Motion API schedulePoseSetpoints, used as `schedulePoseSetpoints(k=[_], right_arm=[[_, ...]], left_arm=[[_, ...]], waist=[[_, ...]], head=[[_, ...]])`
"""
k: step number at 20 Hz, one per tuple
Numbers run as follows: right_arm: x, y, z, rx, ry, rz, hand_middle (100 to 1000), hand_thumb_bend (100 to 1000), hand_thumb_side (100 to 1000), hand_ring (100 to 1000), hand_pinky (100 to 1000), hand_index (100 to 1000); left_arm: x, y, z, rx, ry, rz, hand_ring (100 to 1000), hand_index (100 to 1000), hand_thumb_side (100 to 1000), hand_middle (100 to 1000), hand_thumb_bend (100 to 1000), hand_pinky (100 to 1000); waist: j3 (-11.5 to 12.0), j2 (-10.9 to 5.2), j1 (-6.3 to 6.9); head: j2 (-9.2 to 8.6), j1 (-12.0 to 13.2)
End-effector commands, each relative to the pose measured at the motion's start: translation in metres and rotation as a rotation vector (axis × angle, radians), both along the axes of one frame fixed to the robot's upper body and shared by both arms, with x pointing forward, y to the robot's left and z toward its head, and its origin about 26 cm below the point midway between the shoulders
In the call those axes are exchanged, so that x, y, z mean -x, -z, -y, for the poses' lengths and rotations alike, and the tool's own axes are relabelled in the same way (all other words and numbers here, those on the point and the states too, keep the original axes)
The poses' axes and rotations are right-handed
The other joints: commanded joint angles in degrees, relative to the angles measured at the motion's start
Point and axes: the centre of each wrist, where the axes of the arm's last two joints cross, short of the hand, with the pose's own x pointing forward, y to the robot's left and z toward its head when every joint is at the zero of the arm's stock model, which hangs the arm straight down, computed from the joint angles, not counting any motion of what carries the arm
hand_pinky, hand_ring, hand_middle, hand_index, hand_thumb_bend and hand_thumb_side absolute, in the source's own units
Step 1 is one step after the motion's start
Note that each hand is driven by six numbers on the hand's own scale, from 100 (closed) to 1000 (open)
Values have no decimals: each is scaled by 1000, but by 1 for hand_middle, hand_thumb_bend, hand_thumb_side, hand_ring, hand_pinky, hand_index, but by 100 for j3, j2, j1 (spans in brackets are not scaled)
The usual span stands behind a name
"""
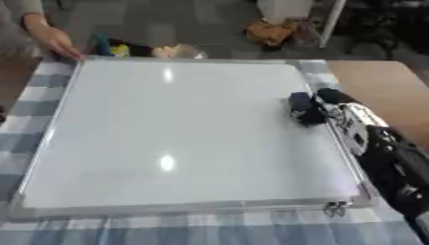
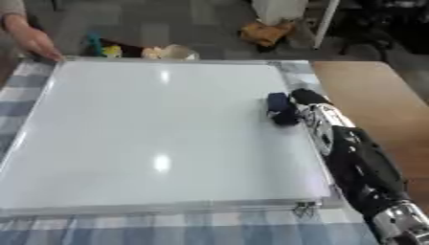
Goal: Wipe the whiteboard clean with a brush.
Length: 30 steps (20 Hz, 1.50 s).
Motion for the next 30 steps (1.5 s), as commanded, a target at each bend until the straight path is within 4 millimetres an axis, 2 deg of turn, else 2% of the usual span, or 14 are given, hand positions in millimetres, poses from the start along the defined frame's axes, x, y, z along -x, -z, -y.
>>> schedulePoseSetpoints(k=[1, 15, 16, 17, 20, 26, 30], right_arm=[[1, 4, 0, 27, -23, -34, 562, 115, 743, 621, 634, 443], [-11, -22, -53, 141, -287, -24, 572, 104, 704, 634, 659, 450], [-11, -25, -57, 147, -308, -19, 572, 200, 806, 635, 660, 450], [-11, -27, -60, 152, -329, -14, 572, 104, 703, 635, 660, 450], [-10, -34, -68, 163, -371, -5, 573, 104, 700, 636, 662, 451], [-9, -34, -69, 174, -371, -24, 574, 102, 697, 639, 667, 453], [-9, -26, -57, 173, -309, -59, 576, 102, 692, 641, 672, 454]], left_arm=[[0, -11, -2, -12, 2, 32, 567, 728, 980, 611, 670, 559], [0, -11, -1, -11, 4, 31, 566, 728, 980, 609, 670, 559], [0, -11, -1, -11, 4, 31, 566, 728, 981, 609, 671, 559], [0, -11, -1, -11, 4, 31, 566, 728, 979, 609, 671, 559], [0, -11, -1, -11, 4, 31, 566, 728, 980, 609, 672, 559], [0, -11, -2, -11, 2, 31, 565, 727, 979, 609, 672, 559], [0, -11, -2, -11, 1, 30, 565, 727, 979, 608, 672, 558]], waist=[[9, -41, 48], [75, -52, 30], [72, -54, 28], [69, -57, 25], [64, -60, 20], [65, -57, 18], [44, -58, 19]], head=[[-82, -12], [-73, -31], [-71, -33], [-70, -35], [-67, -37], [-69, -38], [-68, -33]])
